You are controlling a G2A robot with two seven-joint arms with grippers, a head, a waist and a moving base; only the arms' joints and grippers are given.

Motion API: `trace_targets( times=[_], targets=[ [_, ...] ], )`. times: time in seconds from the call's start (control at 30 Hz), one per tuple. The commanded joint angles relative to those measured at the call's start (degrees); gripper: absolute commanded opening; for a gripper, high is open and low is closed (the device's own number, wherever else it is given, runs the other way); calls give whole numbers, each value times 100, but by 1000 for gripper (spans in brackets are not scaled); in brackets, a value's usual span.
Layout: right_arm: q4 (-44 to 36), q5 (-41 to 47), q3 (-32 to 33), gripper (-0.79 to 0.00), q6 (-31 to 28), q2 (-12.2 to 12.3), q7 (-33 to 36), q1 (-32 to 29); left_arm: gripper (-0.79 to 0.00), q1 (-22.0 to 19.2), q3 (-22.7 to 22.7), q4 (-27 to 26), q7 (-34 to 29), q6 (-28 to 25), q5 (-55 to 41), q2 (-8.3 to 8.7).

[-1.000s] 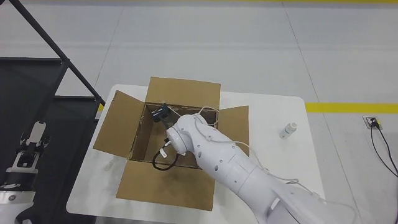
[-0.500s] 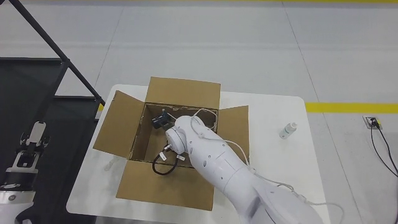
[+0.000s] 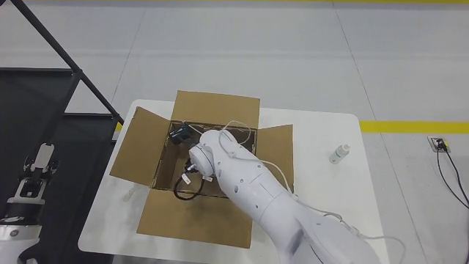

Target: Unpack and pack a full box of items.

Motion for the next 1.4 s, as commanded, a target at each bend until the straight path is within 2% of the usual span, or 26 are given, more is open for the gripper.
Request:
trace_targets(
  times=[0.0, 0.17, 0.33, 0.47, 0.5, 0.6, 0.67, 0.77, 0.9, 1.0, 1.13, 1.37],
  targets=[
    [-224, -107, 15, 0, 33, 35, -40, 27, 0, 0, 0, 0, 0, 0, 0, 0],
    [-1083, -481, 167, 0, 375, 292, -115, -85, 0, 0, 0, 0, 0, 0, 0, 0],
    [-2683, -1173, 600, 0, 910, 835, 184, -577, 0, 0, 0, 0, 0, 0, 0, 0],
    [-4998, -2439, 1410, 0, 1345, 1531, 916, -1670, 0, 0, 0, 0, 0, 0, 0, 0],
    [-5879, -2945, 1799, 0, 1317, 1765, 1253, -2180, 0, 0, 0, 0, 0, 0, 0, 0],
    [-7641, -3950, 2763, 0, 1099, 2166, 1801, -3347, 0, 0, 0, 0, 0, 0, 0, 0],
    [-8485, -4336, 3356, 0, 996, 2321, 1939, -3973, 0, 0, 0, 0, 0, 0, 0, 0],
    [-9252, -4617, 4203, 0, 973, 2456, 1989, -4604, 0, 0, 0, 0, 0, 0, 0, 0],
    [-9603, -4587, 5254, 0, 898, 2566, 2047, -5056, 0, 0, 0, 0, 0, 0, 0, 0],
    [-9465, -4435, 5996, 0, 819, 2632, 2133, -5170, 0, 0, 0, 0, 0, 0, 0, 0],
    [-8761, -4227, 6810, 0, 819, 2712, 2184, -5013, 0, 0, 0, 0, 0, 0, 0, 0],
    [-7044, -3968, 7306, 0, 648, 2823, 2054, -4361, 0, 0, 0, 0, 0, 0, 0, 0]
  ],
)
